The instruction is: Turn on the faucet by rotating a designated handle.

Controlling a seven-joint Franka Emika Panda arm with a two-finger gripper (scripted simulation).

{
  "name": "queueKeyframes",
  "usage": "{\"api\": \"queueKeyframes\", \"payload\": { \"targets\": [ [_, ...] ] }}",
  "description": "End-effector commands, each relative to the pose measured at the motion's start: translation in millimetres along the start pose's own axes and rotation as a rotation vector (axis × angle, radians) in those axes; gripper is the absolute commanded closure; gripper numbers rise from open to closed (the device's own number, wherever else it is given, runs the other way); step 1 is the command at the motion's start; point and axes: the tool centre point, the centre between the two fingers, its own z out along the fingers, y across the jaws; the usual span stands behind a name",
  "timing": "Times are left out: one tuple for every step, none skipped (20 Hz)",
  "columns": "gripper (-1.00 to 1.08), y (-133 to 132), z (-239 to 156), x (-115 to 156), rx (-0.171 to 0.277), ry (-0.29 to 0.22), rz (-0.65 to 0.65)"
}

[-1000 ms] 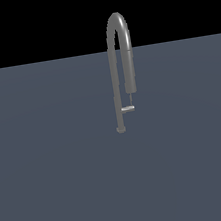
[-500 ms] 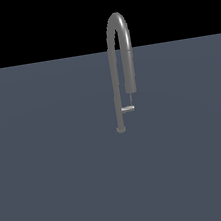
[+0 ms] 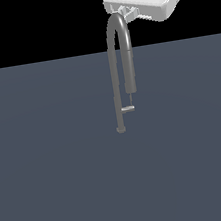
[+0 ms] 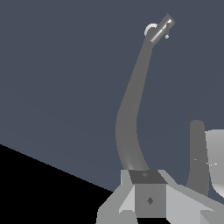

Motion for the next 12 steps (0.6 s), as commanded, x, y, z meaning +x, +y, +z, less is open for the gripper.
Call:
{"api": "queueKeyframes", "payload": {
  "targets": [
    [1.08,0.6,2.8,18.2,0.038,-0.047,0.039],
    [1.08,1.1,4.3,25.6,0.053,-0.066,0.056],
    [1.08,1.6,5.9,33.1,0.069,-0.086,0.072],
    [1.08,2.3,7.7,40.6,0.085,-0.106,0.089],
    [1.08,3.1,9.7,48.2,0.101,-0.126,0.107],
    [1.08,4.0,12.0,55.9,0.118,-0.146,0.124],
    [1.08,5.0,14.4,63.7,0.135,-0.167,0.143],
    [1.08,6.1,17.1,71.6,0.152,-0.189,0.161],
    [1.08,7.3,20.1,79.7,0.17,-0.211,0.18],
    [1.08,8.7,23.3,87.8,0.188,-0.233,0.2],
    [1.08,10.1,26.7,95.8,0.206,-0.256,0.219],
    [1.08,11.6,30.4,103.7,0.225,-0.278,0.239]
  ]
}}
